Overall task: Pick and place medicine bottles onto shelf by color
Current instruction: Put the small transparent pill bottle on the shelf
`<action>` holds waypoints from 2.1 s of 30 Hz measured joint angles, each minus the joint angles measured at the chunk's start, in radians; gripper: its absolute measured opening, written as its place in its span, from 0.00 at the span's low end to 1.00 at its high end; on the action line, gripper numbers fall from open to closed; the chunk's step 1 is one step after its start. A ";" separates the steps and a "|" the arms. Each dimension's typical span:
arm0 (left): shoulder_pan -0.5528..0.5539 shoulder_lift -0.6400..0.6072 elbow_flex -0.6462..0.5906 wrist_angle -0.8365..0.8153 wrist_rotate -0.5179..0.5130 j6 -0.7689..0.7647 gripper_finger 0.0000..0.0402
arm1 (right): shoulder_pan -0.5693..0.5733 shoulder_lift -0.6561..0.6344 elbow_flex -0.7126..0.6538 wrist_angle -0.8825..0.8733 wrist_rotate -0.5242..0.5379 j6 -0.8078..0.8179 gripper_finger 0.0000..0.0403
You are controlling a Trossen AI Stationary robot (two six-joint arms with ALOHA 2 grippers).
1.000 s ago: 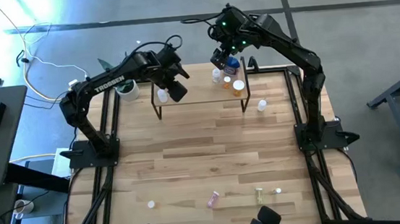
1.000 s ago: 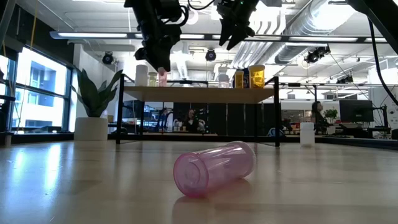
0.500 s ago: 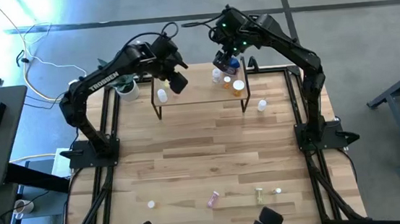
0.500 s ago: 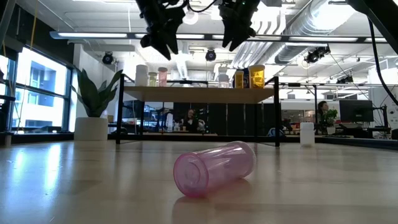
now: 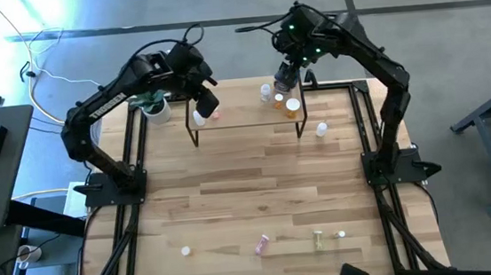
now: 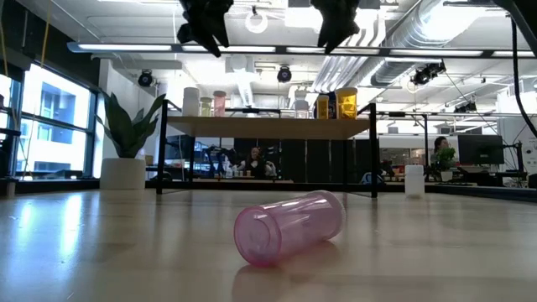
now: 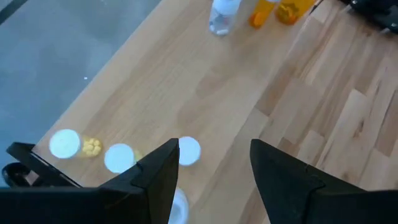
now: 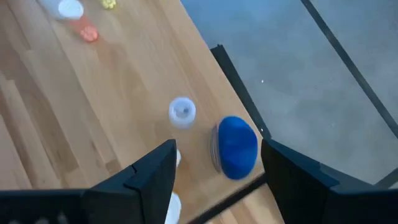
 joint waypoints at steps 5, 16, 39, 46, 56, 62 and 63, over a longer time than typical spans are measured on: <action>-0.043 -0.014 -0.062 0.021 -0.008 -0.021 0.46 | -0.007 -0.079 -0.137 0.008 -0.003 -0.002 0.56; -0.095 -0.148 -0.370 0.277 0.058 -0.150 0.46 | -0.013 -0.409 -0.595 0.212 0.026 0.161 0.56; -0.160 -0.496 -0.781 0.609 0.073 -0.170 0.46 | -0.024 -0.811 -1.162 0.329 0.240 0.767 0.56; -0.224 -0.599 -0.854 0.625 0.073 -0.193 0.46 | -0.093 -0.812 -1.248 0.331 0.226 0.864 0.56; -0.294 -0.681 -0.886 0.625 0.065 -0.194 0.46 | -0.269 -0.811 -1.404 0.488 -0.009 0.963 0.56; -0.307 -0.690 -0.886 0.625 0.065 -0.185 0.46 | -0.280 -0.811 -1.505 0.557 -0.105 1.044 0.56; -0.307 -0.690 -0.886 0.625 0.065 -0.184 0.46 | -0.273 -0.811 -1.518 0.559 -0.105 1.050 0.56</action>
